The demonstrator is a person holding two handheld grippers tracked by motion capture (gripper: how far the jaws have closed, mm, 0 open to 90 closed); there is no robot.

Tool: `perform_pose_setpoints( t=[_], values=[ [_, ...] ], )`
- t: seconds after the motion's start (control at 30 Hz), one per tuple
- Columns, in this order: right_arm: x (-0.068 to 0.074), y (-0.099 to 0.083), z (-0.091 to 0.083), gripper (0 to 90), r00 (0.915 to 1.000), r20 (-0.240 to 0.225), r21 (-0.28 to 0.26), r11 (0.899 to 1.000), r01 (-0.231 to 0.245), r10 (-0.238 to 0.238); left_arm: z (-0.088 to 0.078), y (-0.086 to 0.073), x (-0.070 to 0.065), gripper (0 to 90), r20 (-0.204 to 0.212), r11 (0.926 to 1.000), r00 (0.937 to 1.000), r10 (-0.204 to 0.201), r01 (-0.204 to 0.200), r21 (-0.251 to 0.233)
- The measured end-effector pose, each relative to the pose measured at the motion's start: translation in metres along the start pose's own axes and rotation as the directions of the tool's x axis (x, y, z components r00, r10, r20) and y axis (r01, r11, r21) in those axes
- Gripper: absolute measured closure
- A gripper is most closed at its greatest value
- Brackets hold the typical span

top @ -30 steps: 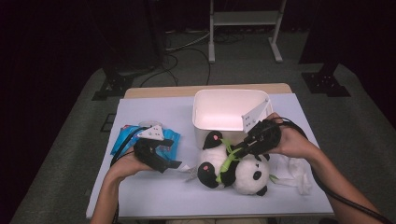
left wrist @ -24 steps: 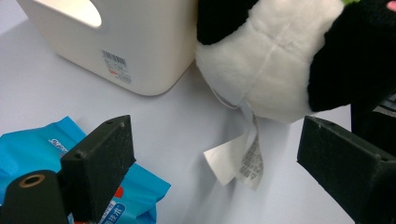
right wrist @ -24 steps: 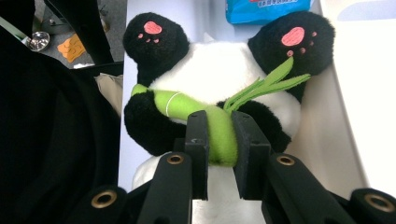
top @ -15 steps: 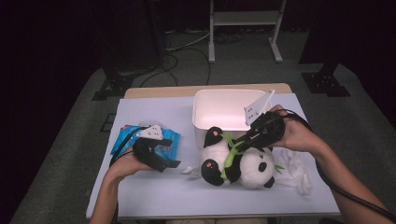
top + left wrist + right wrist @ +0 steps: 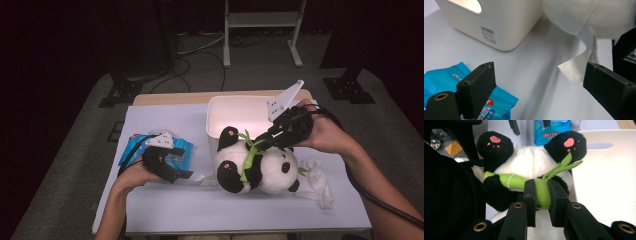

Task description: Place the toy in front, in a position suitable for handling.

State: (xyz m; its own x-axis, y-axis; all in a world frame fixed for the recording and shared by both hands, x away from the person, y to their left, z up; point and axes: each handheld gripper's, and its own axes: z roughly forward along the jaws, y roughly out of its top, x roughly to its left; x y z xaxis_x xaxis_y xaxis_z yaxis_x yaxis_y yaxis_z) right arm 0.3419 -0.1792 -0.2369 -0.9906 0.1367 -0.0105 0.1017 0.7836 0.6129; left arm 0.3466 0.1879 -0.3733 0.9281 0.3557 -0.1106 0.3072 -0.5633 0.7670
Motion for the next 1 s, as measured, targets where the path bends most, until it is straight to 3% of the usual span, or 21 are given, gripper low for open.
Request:
perform_pose_setpoints(
  t=[0.6,1.0],
  values=[
    [-0.001,0.030,-0.052,77.5,0.9960,0.087,-0.018,1.000,0.022,-0.021,0.001,0.001,0.004,10.2,0.016,0.9999,0.9998,-0.008,0.008,-0.012],
    [-0.022,0.044,-0.072,77.5,0.9943,0.106,-0.024,1.000,0.003,-0.001,-0.002,-0.002,0.006,10.2,0.006,0.9996,0.9998,-0.020,0.020,-0.019]
  ],
)
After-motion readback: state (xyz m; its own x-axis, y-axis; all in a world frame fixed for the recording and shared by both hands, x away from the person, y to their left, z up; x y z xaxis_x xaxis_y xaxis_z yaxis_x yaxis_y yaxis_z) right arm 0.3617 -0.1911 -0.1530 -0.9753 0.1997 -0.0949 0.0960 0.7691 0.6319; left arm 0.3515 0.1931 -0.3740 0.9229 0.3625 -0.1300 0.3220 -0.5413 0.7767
